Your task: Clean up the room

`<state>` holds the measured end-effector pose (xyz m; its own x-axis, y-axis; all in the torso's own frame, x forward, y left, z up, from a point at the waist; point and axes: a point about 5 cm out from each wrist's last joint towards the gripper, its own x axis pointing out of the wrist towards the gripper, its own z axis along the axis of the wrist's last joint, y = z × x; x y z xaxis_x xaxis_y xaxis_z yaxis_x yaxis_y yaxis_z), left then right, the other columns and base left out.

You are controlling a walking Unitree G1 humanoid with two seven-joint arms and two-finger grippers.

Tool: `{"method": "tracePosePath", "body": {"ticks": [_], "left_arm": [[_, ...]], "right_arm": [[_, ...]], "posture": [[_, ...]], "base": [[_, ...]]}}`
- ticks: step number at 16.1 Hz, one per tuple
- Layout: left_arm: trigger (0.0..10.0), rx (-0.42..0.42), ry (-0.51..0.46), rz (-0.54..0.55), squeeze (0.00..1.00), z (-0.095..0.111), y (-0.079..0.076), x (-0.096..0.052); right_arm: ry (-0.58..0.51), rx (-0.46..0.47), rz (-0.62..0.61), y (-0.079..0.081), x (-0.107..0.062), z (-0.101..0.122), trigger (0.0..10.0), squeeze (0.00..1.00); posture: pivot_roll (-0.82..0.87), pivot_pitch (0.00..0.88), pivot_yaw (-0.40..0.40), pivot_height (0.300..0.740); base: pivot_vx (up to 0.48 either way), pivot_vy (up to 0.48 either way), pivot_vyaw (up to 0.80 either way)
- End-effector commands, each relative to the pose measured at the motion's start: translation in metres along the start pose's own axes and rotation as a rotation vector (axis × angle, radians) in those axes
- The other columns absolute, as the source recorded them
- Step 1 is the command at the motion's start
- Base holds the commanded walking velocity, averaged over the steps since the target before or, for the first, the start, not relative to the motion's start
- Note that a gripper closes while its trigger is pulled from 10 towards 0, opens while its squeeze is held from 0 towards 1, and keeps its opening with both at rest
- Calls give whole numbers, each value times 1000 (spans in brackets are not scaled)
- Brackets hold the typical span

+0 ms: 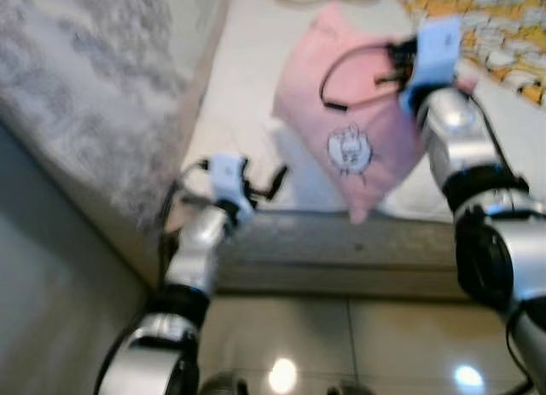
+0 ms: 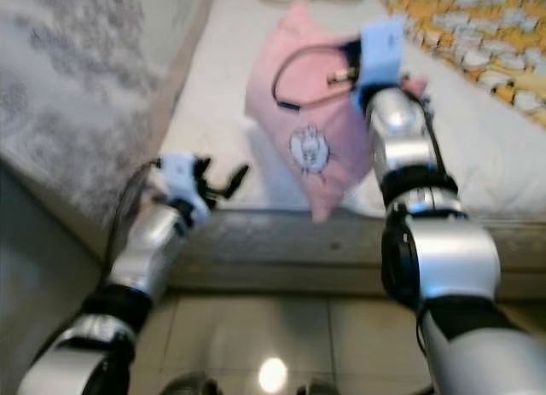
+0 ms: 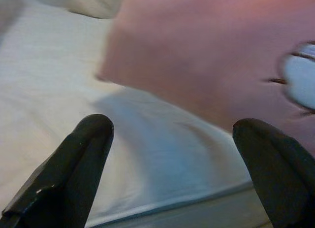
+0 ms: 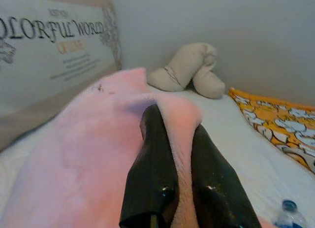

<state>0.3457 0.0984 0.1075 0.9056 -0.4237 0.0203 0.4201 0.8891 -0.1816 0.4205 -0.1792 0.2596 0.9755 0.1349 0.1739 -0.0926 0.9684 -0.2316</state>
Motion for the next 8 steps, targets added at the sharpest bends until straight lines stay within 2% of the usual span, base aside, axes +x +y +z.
{"method": "tracePosePath", "body": {"ticks": [1,4,8], "left_arm": [[10000,6,0,-29,0,0,-10,3],[10000,29,-31,-61,0,4,-15,3],[10000,20,-32,-51,0,4,-14,2]], "right_arm": [[-79,-26,-53,-18,3,24,0,0],[-91,-29,-53,-18,5,30,0,0],[-86,-23,-42,-12,5,27,0,0]], "posture": [[-87,0,33,740],[-80,0,27,740],[-77,0,26,740]], "base": [[0,0,0],[460,0,0],[461,0,0]]}}
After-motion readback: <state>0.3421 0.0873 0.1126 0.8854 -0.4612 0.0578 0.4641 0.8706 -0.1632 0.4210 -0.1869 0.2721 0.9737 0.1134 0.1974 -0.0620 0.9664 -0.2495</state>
